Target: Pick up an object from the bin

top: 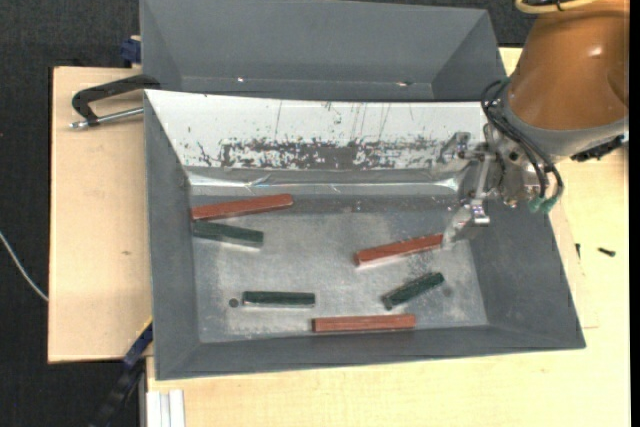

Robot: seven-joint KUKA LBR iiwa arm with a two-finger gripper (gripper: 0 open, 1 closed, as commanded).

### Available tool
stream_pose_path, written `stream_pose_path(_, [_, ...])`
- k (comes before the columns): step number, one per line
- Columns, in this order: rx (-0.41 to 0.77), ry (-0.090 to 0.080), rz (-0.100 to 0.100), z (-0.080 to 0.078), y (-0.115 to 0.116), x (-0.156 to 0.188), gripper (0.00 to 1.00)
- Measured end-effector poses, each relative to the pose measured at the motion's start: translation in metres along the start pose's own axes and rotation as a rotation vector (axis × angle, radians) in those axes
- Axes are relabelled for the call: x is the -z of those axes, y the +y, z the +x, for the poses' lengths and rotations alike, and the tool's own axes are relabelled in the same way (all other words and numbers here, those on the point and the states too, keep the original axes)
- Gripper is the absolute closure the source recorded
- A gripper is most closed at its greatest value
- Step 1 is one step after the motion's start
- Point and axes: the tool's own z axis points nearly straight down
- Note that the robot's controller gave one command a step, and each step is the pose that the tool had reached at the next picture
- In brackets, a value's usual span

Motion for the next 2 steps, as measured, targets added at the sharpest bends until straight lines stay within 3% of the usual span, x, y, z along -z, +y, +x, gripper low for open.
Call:
stream_pose_path(1, [0.000,0.000,0.000,0.000,0.000,0.000,0.00])
stream_pose_path(2, [0.063,-0.005,0.001,-0.005,0.003,-0.043,0.00])
